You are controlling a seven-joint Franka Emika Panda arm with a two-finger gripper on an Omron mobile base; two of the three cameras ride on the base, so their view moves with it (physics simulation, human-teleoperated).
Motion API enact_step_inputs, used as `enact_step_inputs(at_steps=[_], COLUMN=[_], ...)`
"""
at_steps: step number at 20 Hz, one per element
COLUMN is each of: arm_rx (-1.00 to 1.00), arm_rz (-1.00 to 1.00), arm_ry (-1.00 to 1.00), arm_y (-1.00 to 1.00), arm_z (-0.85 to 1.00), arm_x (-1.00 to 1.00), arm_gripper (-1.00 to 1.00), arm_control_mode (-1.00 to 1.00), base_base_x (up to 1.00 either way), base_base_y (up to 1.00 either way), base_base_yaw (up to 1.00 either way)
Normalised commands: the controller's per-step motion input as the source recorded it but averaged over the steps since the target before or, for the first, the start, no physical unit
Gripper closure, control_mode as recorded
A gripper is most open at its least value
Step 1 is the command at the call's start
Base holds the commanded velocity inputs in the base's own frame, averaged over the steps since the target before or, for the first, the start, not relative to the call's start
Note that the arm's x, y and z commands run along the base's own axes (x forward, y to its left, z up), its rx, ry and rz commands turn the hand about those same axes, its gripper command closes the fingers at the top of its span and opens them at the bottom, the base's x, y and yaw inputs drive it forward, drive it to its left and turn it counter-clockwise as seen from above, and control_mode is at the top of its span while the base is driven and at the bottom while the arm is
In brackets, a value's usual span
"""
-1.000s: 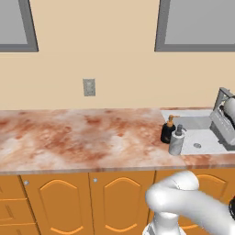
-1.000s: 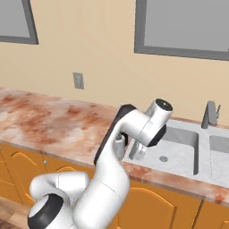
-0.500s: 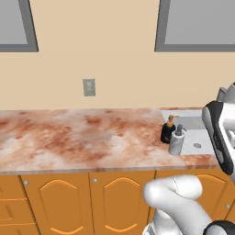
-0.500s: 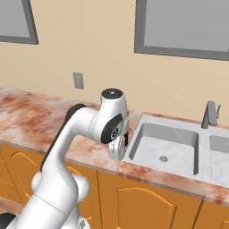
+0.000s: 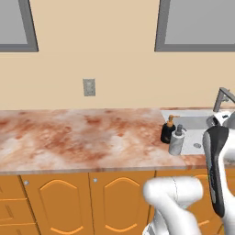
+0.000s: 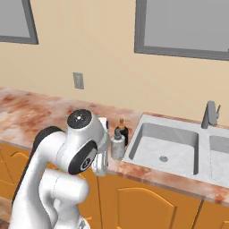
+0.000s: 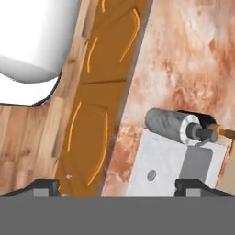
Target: Locate and retrieve the soap dispenser and soap dispenser from the cabinet. Place them next to the sink.
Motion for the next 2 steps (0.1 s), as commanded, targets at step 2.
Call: enact_step_inputs(at_steps=[2], arm_rx=[-0.11], arm_rz=[0.10], arm_ry=[-0.28], arm_y=[0.35], arm_z=[0.19], arm_x=[-0.71], arm_gripper=[-1.00], arm_control_mode=[-1.00], base_base_x=[0.00], base_base_y=[0.00], base_base_yaw=[0.00])
